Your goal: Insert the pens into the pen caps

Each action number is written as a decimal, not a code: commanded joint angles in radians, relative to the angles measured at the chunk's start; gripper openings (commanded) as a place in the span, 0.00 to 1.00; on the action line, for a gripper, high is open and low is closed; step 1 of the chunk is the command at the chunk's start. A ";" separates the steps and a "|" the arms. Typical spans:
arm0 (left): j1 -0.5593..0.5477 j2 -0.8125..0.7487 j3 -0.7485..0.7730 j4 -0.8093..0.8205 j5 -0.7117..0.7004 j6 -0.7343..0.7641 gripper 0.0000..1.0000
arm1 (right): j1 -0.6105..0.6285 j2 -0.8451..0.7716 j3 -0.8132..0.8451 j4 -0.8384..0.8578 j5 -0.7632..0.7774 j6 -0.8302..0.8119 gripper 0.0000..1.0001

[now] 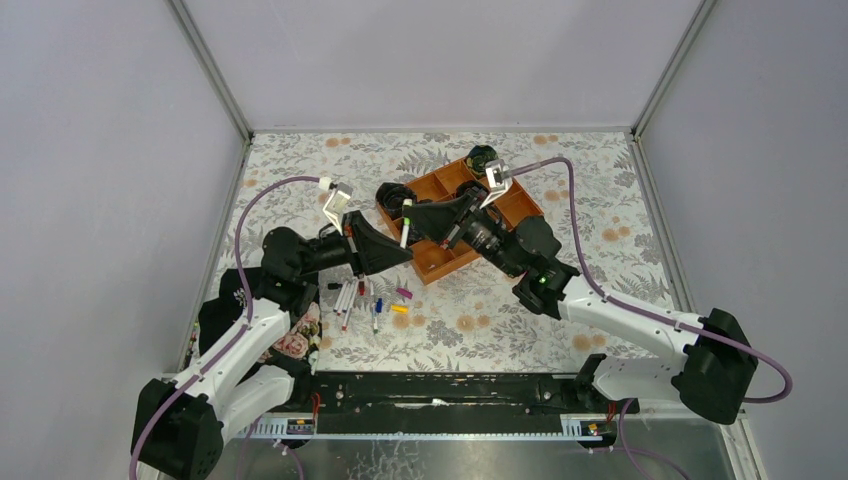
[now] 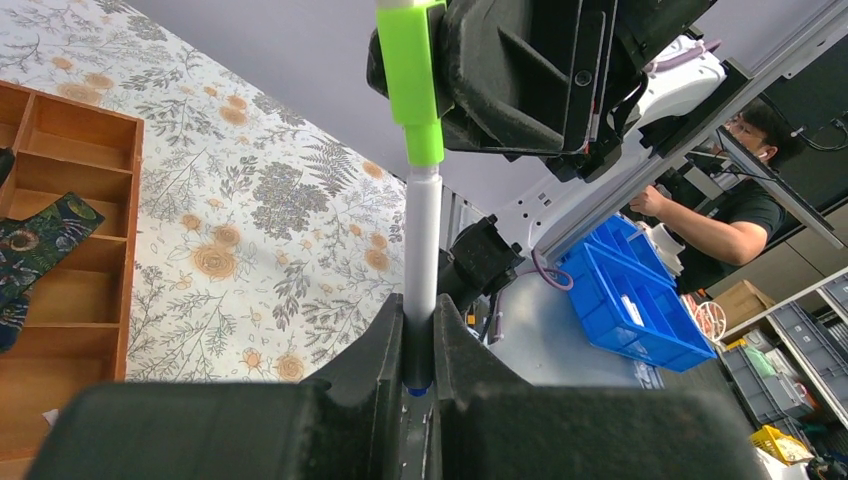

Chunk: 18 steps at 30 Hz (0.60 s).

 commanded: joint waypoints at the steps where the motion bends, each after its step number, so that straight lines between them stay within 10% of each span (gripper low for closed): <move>1: 0.016 -0.017 0.035 0.106 -0.152 -0.017 0.00 | 0.058 -0.015 -0.042 -0.078 -0.077 0.027 0.00; 18: 0.044 0.016 0.067 0.168 -0.163 -0.109 0.00 | 0.142 -0.001 -0.113 -0.111 -0.093 0.037 0.00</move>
